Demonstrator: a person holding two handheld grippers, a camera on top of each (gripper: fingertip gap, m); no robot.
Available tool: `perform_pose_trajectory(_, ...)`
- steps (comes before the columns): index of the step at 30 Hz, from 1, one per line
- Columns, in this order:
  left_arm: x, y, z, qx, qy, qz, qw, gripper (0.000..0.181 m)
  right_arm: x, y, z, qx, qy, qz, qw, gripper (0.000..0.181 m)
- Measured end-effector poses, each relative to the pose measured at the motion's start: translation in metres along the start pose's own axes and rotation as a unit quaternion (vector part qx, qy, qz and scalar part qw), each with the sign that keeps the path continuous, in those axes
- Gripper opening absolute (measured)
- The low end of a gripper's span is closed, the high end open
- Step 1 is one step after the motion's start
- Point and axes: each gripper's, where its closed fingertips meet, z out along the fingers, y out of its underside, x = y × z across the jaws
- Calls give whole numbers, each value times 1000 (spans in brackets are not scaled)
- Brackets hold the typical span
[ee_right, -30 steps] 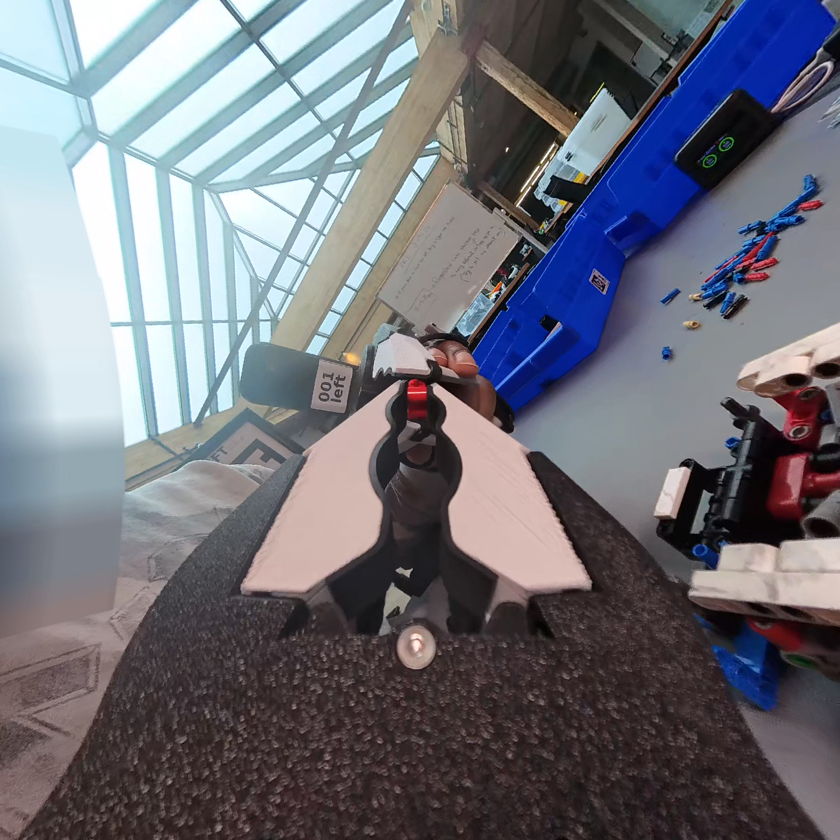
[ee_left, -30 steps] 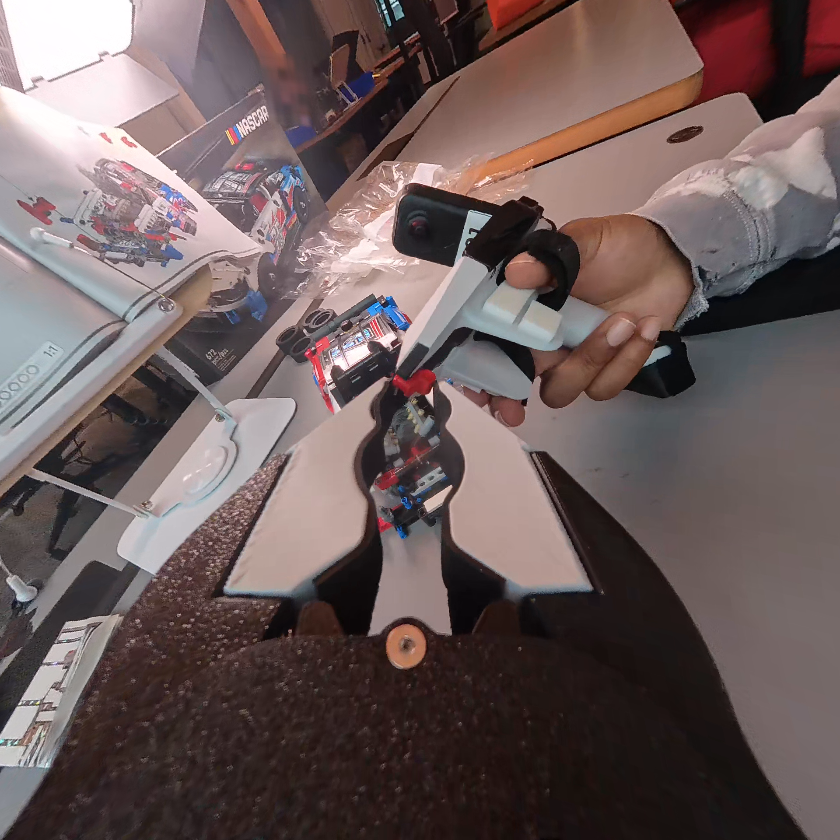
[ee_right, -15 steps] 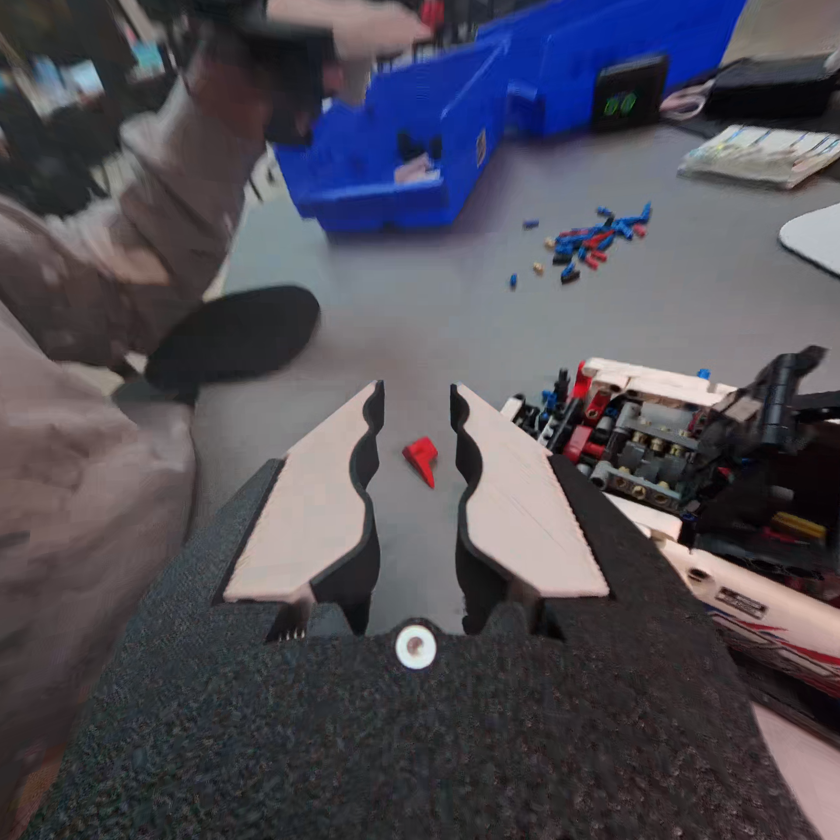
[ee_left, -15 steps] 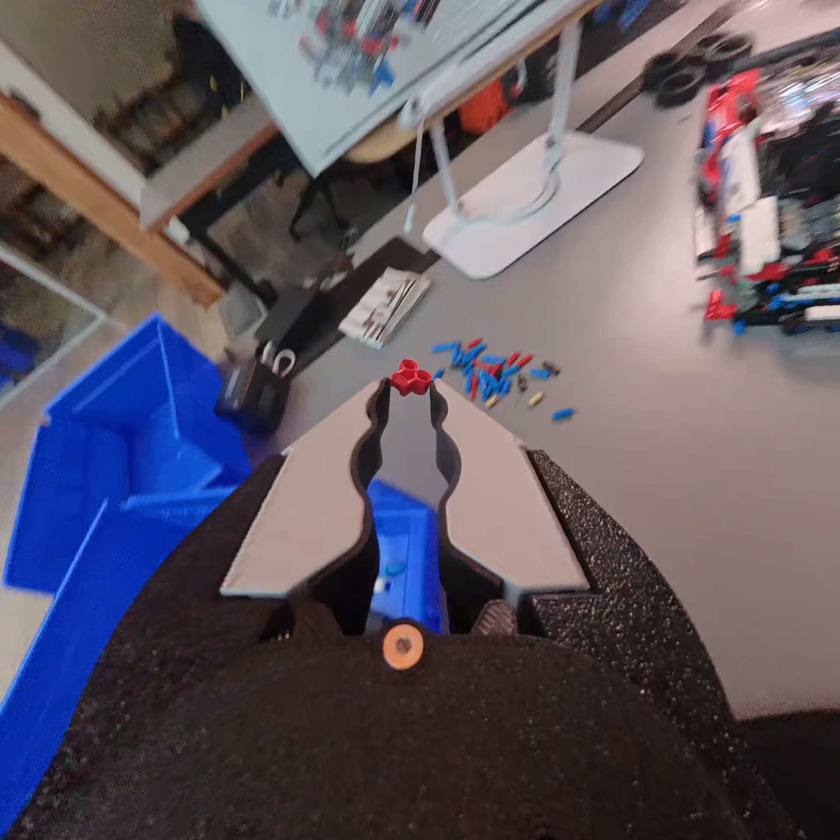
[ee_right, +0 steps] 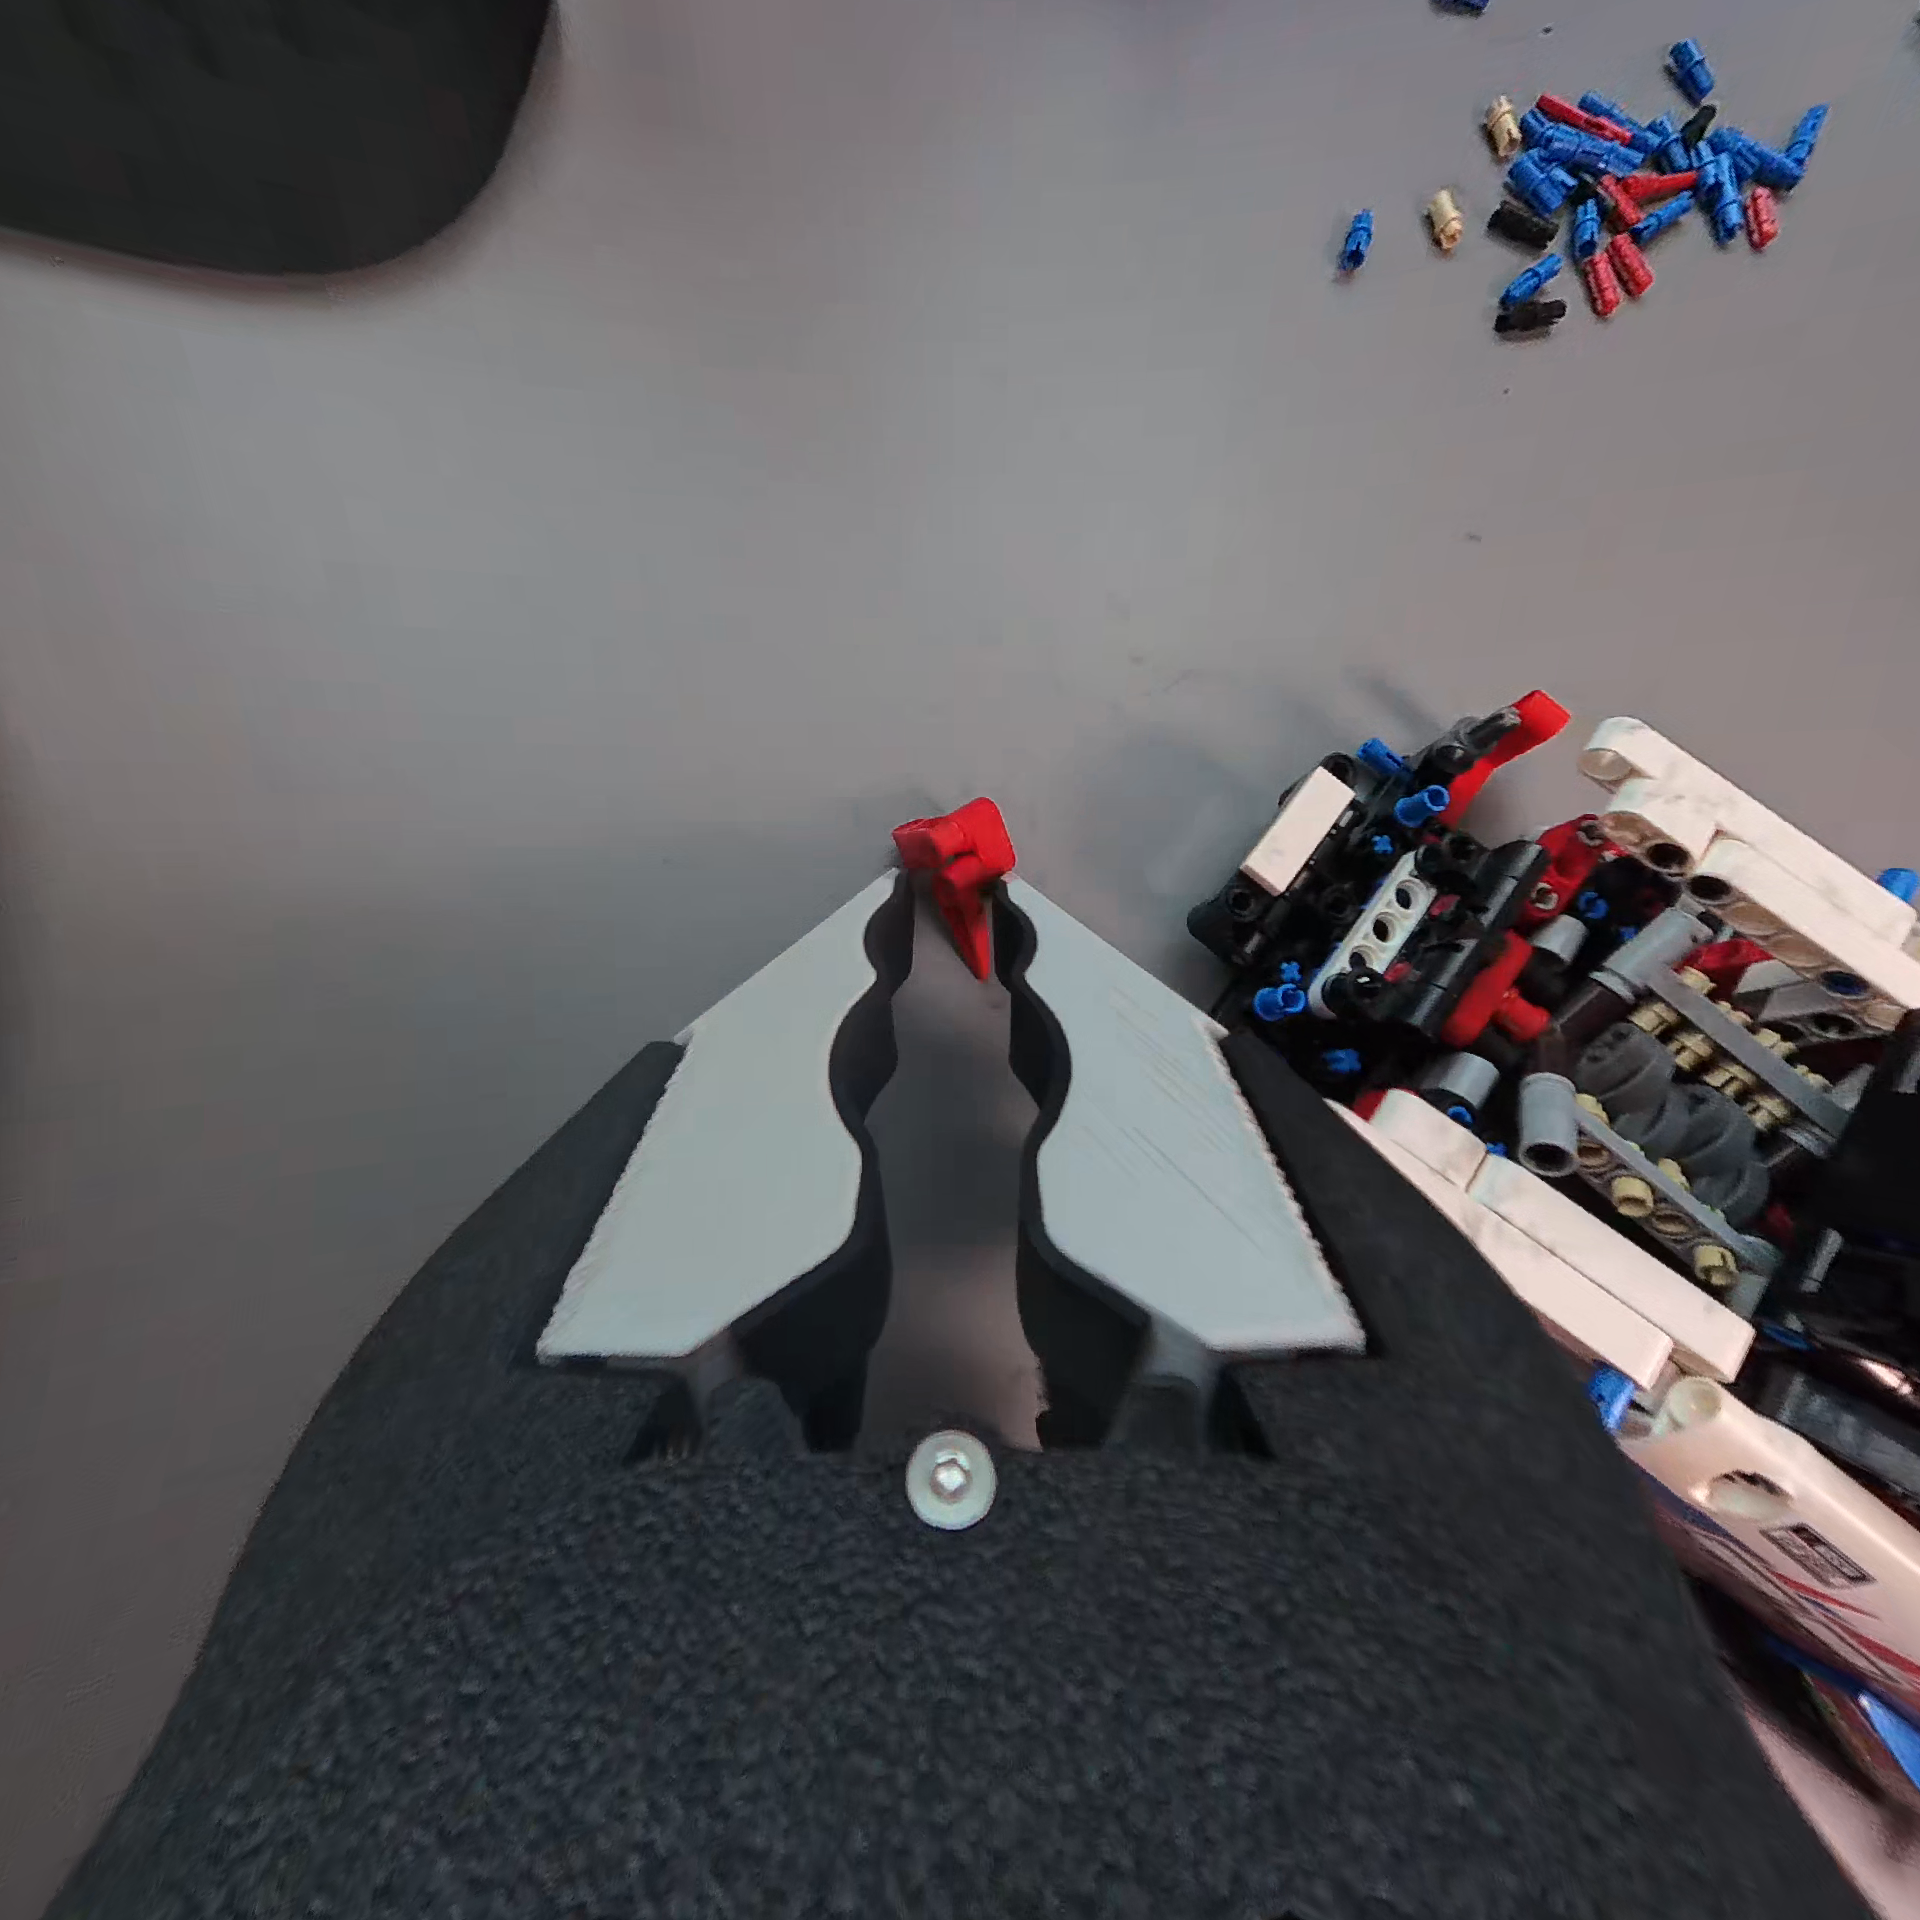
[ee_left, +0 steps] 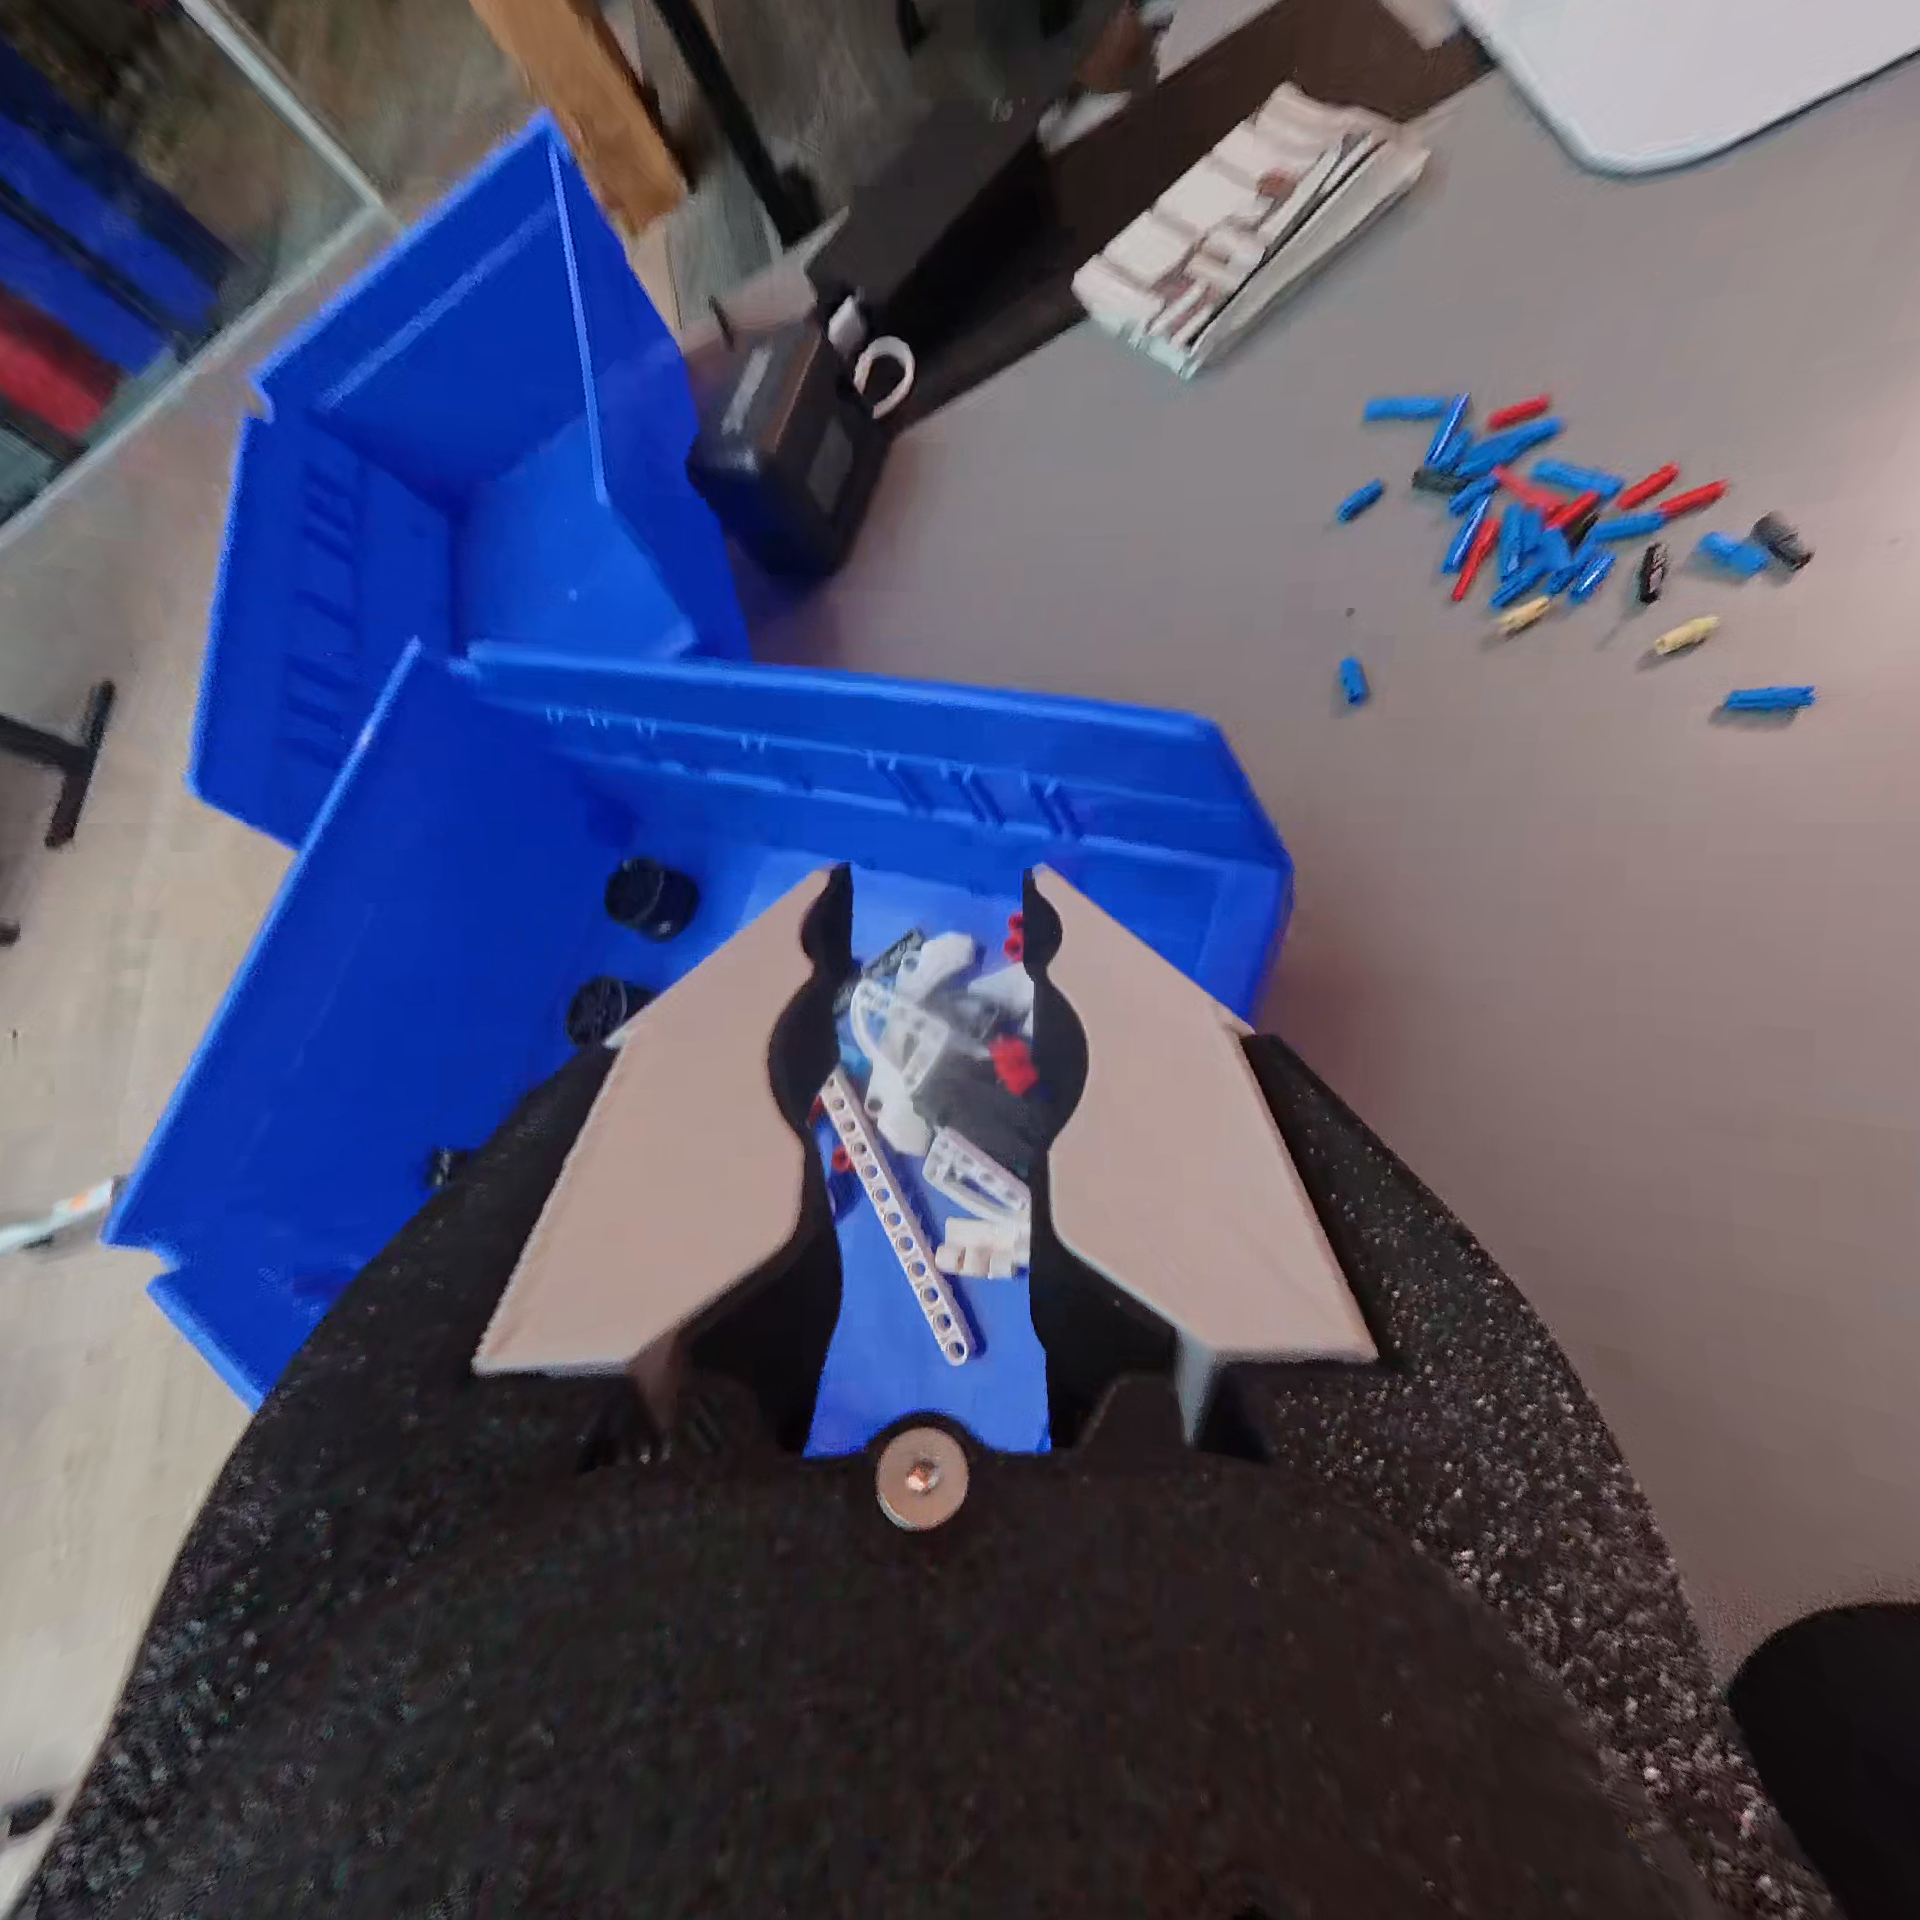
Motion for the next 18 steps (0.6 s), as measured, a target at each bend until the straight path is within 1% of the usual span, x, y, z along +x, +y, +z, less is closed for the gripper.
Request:
perform_pose_trajectory(1, 6, -13, -6, 36, 4, 11, 999, 33, 2, 0, -1, 3, 5, 1, 1000, 8)
perform_pose_trajectory(2, 17, -26, -12, 73, 18, 21, 997, 33, 2, -2, -2, 13, 6, 6, 1000, 8)
perform_pose_trajectory(3, 34, -39, -19, 108, 49, 24, 993, 33, 3, -6, -5, 28, 5, 15, 999, 8)
perform_pose_trajectory(5, 82, -62, -34, 165, 152, 6, 975, 32, 9, -16, -12, 61, 17, 31, 997, 7)
perform_pose_trajectory(7, 142, -76, -49, 189, 282, -18, 940, 33, 19, -26, -20, 95, 43, 36, 994, 7)
perform_pose_trajectory(9, 200, -83, -64, 190, 405, -38, 893, 34, 28, -36, -29, 130, 71, 43, 988, 7)
perform_pose_trajectory(11, 248, -86, -73, 182, 488, -42, 853, 34, 33, -44, -36, 155, 84, 51, 983, 7)
perform_pose_trajectory(14, 304, -83, -80, 151, 567, -24, 809, 36, 30, -50, -41, 179, 80, 46, 980, 7)
perform_pose_trajectory(16, 326, -81, -79, 128, 596, -12, 793, 33, 28, -54, -45, 198, 67, 58, 976, 7)
perform_pose_trajectory(18, 335, -81, -78, 118, 611, -8, 783, 23, 29, -53, -49, 202, 64, 63, 975, 7)
